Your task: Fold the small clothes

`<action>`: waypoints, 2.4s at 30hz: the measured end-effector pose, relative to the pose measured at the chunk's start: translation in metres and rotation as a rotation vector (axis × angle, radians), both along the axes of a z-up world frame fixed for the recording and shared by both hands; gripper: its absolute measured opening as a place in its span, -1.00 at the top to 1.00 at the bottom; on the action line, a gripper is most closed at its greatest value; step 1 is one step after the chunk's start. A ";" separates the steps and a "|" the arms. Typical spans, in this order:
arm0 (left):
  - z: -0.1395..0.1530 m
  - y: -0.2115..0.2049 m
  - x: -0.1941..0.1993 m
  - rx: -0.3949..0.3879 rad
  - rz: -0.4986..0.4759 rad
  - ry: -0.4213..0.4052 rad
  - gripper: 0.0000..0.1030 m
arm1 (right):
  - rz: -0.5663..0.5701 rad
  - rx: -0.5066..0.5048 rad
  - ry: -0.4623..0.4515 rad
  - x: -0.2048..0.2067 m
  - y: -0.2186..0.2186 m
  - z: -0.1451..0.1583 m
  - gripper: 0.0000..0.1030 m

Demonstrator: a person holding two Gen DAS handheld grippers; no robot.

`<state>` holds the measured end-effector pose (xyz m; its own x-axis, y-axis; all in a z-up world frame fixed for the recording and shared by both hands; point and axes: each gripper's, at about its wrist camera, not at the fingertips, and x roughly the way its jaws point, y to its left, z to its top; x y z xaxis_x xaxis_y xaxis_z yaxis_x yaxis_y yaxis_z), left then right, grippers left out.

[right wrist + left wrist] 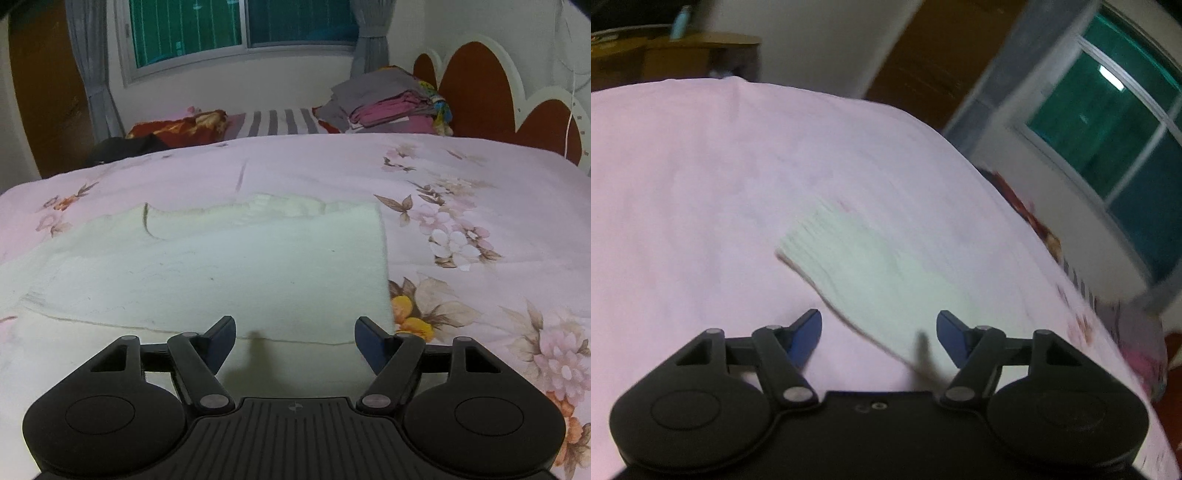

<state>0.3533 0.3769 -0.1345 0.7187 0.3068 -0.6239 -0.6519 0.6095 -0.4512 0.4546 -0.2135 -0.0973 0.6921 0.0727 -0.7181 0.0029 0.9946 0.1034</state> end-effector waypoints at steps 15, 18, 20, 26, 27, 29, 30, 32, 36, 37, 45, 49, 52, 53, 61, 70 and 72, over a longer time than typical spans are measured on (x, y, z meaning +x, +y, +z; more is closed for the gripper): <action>0.022 -0.018 0.063 0.005 -0.138 -0.074 0.93 | -0.037 0.015 -0.005 0.008 -0.002 0.009 -0.39; 0.034 -0.056 0.089 0.024 -0.243 -0.100 0.93 | -0.046 0.022 -0.011 0.009 -0.004 0.010 -0.39; 0.042 -0.092 0.109 0.054 -0.335 -0.107 0.93 | -0.055 0.027 -0.016 0.009 -0.007 0.011 -0.39; 0.055 -0.199 0.157 0.118 -0.575 -0.101 0.93 | -0.082 0.043 -0.025 0.008 -0.023 0.013 -0.39; 0.056 -0.219 0.161 0.123 -0.616 -0.097 0.93 | -0.089 0.047 -0.026 0.008 -0.026 0.013 -0.39; 0.054 -0.255 0.175 0.152 -0.691 -0.079 0.93 | -0.105 0.055 -0.031 0.007 -0.036 0.015 -0.39; 0.053 -0.277 0.179 0.165 -0.737 -0.071 0.93 | -0.113 0.061 -0.033 0.007 -0.040 0.015 -0.39; 0.049 -0.310 0.183 0.189 -0.815 -0.064 0.93 | -0.132 0.076 -0.034 0.006 -0.050 0.016 -0.39; 0.034 -0.368 0.175 0.241 -0.993 -0.034 0.93 | -0.168 0.114 -0.039 0.001 -0.068 0.019 -0.39; 0.032 -0.382 0.177 0.238 -1.027 -0.029 0.93 | -0.176 0.120 -0.042 0.000 -0.072 0.019 -0.39; 0.000 -0.470 0.176 0.230 -1.158 0.039 0.93 | -0.226 0.154 -0.061 -0.015 -0.107 0.030 -0.39; -0.013 -0.489 0.179 0.221 -1.216 0.075 0.52 | -0.244 0.156 -0.059 -0.021 -0.122 0.033 -0.39; -0.009 -0.491 0.170 0.210 -1.282 0.042 -0.39 | -0.248 0.184 -0.045 -0.023 -0.131 0.033 -0.39; -0.004 -0.488 0.164 0.220 -1.279 0.030 -0.43 | -0.247 0.199 -0.044 -0.023 -0.132 0.033 -0.39; 0.024 -0.357 0.100 0.295 -0.960 0.006 -0.20 | -0.117 0.373 -0.029 -0.003 -0.103 0.027 0.10; 0.003 -0.244 0.087 0.323 -0.774 0.162 -0.13 | -0.069 0.452 0.078 0.031 -0.059 -0.008 0.08; -0.005 -0.242 0.096 0.303 -0.788 0.165 -0.13 | -0.062 0.427 0.086 0.036 -0.050 -0.012 0.09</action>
<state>0.4489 0.1345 -0.1391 0.6991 -0.0734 -0.7112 -0.0307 0.9907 -0.1325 0.4906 -0.2638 -0.1089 0.6437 0.3355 -0.6878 0.0882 0.8603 0.5021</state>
